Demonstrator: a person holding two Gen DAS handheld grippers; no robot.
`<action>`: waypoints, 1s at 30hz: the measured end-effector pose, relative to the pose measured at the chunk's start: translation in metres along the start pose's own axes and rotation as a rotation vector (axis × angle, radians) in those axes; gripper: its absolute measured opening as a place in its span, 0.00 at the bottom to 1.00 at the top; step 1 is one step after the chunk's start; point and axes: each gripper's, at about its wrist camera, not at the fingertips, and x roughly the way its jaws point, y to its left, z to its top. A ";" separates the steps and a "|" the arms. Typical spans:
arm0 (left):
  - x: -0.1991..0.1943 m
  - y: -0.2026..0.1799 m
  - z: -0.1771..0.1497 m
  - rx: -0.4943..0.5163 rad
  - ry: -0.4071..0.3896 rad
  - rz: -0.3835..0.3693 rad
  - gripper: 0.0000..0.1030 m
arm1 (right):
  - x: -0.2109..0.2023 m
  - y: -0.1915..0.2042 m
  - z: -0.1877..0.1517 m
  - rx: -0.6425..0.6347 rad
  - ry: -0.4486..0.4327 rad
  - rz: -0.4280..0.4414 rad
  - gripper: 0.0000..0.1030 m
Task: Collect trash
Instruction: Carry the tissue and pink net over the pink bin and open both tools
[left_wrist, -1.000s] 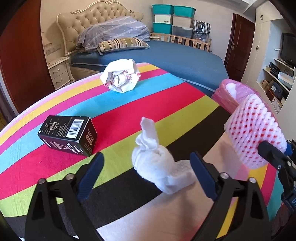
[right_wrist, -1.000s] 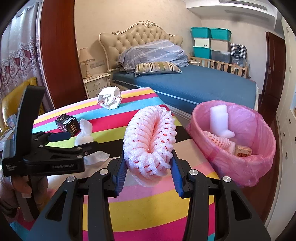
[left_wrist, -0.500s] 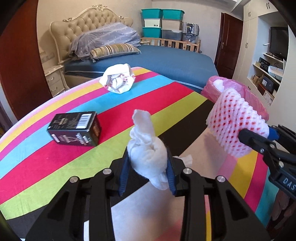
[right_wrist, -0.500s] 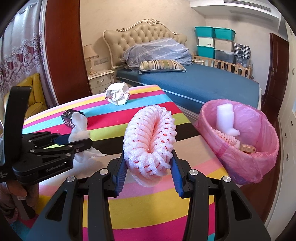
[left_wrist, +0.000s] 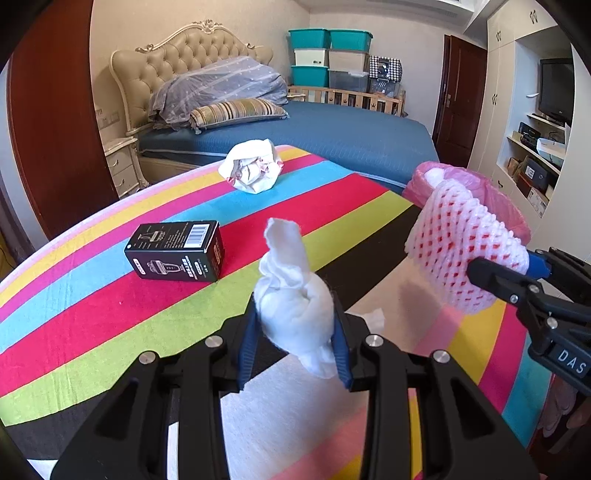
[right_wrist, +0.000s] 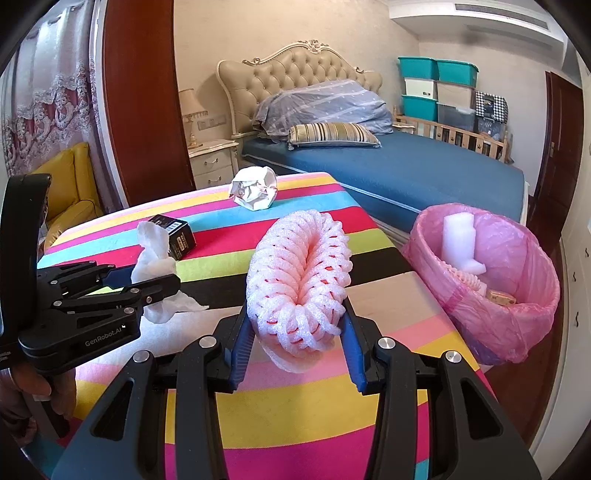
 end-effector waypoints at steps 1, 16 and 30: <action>-0.002 -0.001 0.000 0.003 -0.004 -0.001 0.34 | -0.001 0.000 0.000 0.001 -0.001 0.001 0.40; -0.023 -0.018 0.000 0.054 -0.070 0.004 0.34 | -0.012 -0.005 -0.007 0.030 -0.012 0.012 0.40; -0.031 -0.053 0.009 0.124 -0.128 -0.068 0.34 | -0.032 -0.039 -0.011 0.091 -0.048 -0.036 0.40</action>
